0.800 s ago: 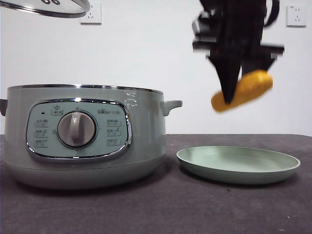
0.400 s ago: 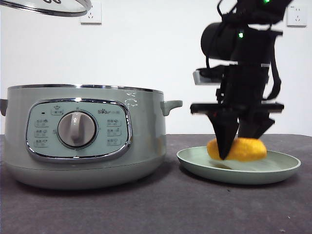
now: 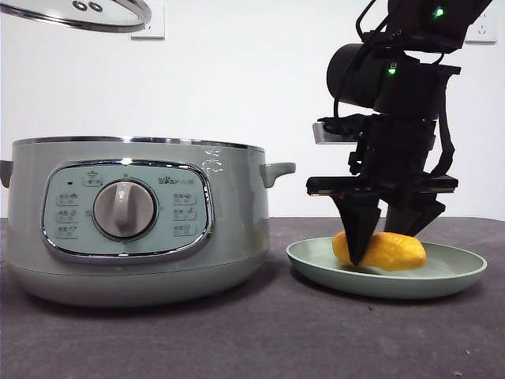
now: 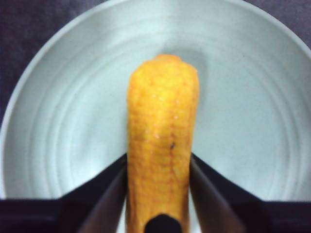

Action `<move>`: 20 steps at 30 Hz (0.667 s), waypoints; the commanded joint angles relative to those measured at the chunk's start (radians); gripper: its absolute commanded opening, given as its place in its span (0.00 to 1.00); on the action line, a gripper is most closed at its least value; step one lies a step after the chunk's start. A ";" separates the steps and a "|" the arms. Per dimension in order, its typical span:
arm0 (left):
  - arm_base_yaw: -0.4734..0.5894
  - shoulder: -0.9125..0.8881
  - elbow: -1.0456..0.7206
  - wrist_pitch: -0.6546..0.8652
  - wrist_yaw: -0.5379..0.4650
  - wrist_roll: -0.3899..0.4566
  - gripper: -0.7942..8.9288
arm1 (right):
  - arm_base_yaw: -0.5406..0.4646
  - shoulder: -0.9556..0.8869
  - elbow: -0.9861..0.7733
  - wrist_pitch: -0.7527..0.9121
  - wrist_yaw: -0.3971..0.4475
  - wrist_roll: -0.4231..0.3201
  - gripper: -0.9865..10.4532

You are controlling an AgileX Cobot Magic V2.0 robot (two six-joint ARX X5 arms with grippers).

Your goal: Take the corn out from the steamer,put the corn on the plate,close the lid

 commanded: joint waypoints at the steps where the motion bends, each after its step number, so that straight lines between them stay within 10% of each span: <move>1: 0.000 -0.003 0.010 0.055 0.025 -0.004 0.07 | -0.003 0.015 -0.011 -0.005 -0.001 0.009 0.31; 20: 0.000 0.190 0.010 0.125 0.183 -0.027 0.07 | -0.005 -0.145 -0.011 -0.080 -0.002 0.040 0.39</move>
